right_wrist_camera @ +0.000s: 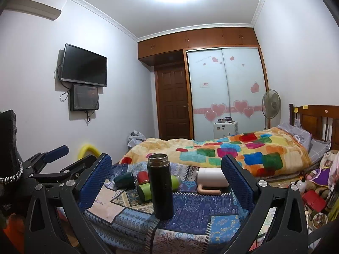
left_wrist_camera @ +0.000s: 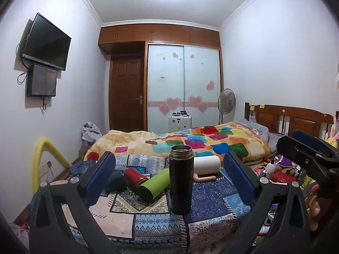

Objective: Flip cup upright

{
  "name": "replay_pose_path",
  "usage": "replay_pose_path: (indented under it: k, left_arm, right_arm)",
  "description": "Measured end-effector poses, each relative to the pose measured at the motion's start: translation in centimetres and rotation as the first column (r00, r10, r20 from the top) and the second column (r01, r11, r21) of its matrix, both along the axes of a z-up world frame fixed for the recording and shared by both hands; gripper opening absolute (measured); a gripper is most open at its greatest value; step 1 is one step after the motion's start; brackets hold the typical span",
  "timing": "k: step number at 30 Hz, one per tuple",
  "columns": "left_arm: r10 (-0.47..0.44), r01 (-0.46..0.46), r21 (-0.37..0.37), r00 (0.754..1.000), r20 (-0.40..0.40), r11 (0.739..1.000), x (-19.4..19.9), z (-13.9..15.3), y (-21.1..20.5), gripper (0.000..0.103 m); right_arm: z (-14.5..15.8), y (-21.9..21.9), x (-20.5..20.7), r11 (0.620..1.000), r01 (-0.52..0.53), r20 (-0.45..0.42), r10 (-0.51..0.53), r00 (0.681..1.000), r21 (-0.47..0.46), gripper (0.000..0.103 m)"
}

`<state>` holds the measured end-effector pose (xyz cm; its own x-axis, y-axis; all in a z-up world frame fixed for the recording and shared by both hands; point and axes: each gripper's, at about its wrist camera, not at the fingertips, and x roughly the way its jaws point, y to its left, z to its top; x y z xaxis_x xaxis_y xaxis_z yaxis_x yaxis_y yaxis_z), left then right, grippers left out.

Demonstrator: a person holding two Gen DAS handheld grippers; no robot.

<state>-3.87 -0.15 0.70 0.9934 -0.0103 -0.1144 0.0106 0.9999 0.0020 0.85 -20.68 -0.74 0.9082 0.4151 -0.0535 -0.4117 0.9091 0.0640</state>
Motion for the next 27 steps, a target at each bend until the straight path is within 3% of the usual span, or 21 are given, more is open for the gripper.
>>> replay_pose_path:
  k: [27]
  left_arm:
    - [-0.013, 0.013, 0.006, 1.000, -0.009, 1.000, 0.46, -0.09, -0.21, 0.103]
  right_arm:
    - [-0.05, -0.11, -0.06, 1.000, 0.014, 0.006, -0.014, 1.000, 0.004, 0.103]
